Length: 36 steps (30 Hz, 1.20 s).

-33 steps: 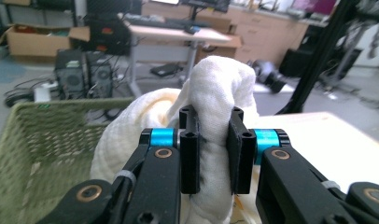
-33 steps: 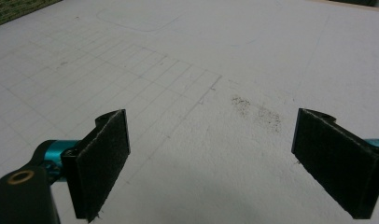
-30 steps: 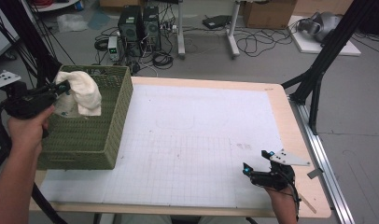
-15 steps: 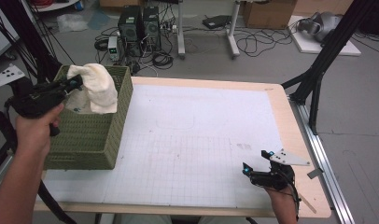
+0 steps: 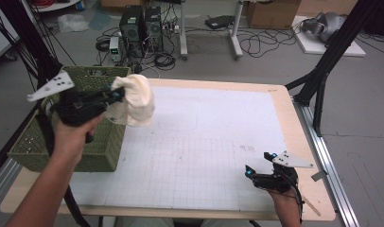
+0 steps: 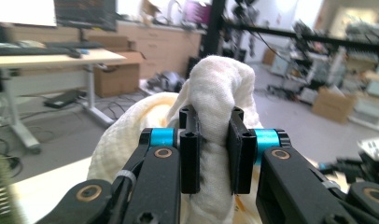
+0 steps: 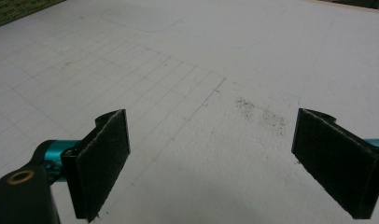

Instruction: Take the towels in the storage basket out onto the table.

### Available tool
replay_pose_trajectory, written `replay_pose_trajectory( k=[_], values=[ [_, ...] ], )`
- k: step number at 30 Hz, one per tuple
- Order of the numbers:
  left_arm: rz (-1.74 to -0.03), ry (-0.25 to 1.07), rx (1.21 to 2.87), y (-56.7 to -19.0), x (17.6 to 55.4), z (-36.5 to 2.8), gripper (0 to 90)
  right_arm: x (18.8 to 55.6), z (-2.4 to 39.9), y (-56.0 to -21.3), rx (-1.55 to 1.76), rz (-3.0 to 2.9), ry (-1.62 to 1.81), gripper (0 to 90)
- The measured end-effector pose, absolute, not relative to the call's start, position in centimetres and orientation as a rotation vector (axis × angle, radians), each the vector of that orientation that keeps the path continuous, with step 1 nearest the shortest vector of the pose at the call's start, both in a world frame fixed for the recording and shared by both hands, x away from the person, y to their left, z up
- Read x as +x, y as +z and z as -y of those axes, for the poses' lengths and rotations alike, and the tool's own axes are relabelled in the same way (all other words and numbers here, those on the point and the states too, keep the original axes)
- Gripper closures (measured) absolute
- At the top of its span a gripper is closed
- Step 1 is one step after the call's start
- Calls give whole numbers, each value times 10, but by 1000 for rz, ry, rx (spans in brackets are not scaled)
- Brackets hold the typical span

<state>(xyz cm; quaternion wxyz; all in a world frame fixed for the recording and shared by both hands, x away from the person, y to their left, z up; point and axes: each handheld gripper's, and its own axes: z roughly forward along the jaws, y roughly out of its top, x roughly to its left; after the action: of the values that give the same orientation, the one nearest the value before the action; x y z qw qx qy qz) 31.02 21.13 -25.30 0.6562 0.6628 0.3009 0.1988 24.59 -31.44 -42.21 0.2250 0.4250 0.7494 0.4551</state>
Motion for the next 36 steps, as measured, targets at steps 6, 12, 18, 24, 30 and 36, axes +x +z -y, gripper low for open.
replay_pose_trajectory(
  k=[6, 12, 18, 24, 30, 36],
  values=[
    [-623, 406, 1569, -271, 315, -173, 778, 246, 315, -422, 1177, -2061, 1258, 106],
    [-570, 393, 1605, -284, 317, -143, 778, 246, 316, -422, 1176, -2058, 1255, 106],
    [-538, 365, 1630, -302, 319, -116, 777, 246, 316, -422, 1173, -2058, 1258, 106],
    [-515, 323, 1636, -320, 320, -95, 775, 246, 316, -422, 1181, -2061, 1254, 106],
    [-482, 245, 1657, -335, 317, -76, 774, 246, 316, -422, 1179, -2054, 1247, 106],
    [-497, 201, 1663, -353, 320, -62, 774, 246, 315, -421, 1177, -2055, 1247, 106]
  ],
)
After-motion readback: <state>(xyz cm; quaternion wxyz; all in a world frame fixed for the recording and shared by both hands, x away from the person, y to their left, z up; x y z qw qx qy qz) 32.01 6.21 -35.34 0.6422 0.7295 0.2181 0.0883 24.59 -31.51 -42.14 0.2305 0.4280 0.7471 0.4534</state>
